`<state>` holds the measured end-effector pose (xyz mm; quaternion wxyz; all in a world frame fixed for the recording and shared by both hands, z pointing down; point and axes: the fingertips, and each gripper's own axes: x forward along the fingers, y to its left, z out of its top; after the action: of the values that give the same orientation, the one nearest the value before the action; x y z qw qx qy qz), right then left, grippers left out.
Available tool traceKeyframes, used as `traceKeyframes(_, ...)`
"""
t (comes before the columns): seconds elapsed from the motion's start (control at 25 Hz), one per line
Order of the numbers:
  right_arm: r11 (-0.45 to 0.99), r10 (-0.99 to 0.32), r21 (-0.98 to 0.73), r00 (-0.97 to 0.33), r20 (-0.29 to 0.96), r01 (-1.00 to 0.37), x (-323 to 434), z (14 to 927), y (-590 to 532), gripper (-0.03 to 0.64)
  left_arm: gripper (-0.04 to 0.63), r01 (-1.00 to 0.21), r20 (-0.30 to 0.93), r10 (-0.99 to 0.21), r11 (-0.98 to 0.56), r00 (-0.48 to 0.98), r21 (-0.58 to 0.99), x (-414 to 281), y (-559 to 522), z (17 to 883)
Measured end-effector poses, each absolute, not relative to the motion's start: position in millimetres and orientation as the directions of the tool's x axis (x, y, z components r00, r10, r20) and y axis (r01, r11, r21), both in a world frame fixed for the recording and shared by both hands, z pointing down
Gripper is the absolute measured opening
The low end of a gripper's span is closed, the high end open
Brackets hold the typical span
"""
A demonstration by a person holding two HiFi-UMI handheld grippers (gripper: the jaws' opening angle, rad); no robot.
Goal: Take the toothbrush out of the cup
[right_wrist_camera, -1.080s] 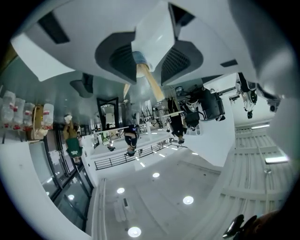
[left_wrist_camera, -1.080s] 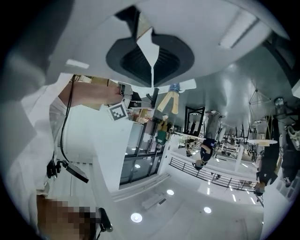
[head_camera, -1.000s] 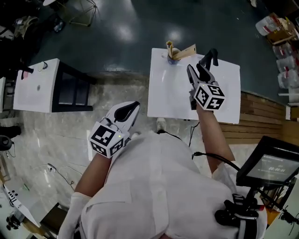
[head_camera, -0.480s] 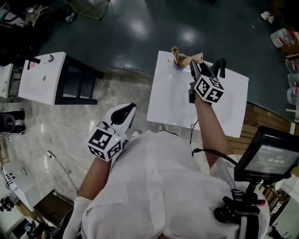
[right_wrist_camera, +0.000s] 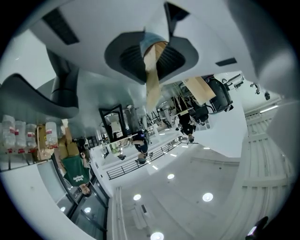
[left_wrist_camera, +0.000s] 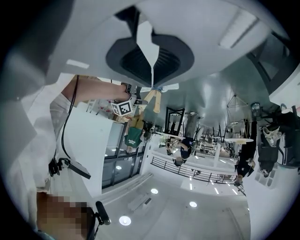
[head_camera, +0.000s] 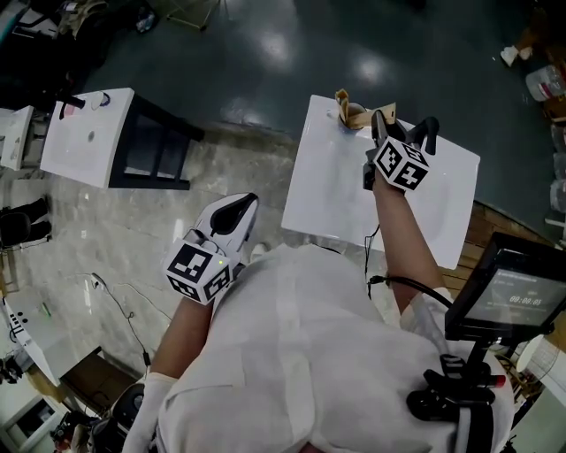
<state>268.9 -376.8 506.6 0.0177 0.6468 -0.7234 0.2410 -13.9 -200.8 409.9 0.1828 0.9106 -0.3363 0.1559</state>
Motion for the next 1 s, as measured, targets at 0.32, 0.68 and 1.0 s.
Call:
traceKeyframes(0.32, 0.058, -0.931, -0.266, -0.148, 0.332, -0.962, 270, 497, -381, 0.054, 0.008, -0.677, 0.396, -0.57, -0.701, 0.72, 0.224, -19, -203, 407)
traceKeyframes(0.68, 0.088, -0.944, -0.159, -0.133, 0.302, -0.983, 250, 461, -355, 0.051, 0.008, -0.652, 0.361, -0.558, -0.721, 0.747, 0.234, -41, -178, 398)
traceKeyframes(1.0, 0.107, -0.957, -0.111, -0.132, 0.257, -0.988, 249, 434, -349, 0.047, 0.008, -0.631, 0.351, -0.539, -0.737, 0.765, 0.243, -39, -178, 400)
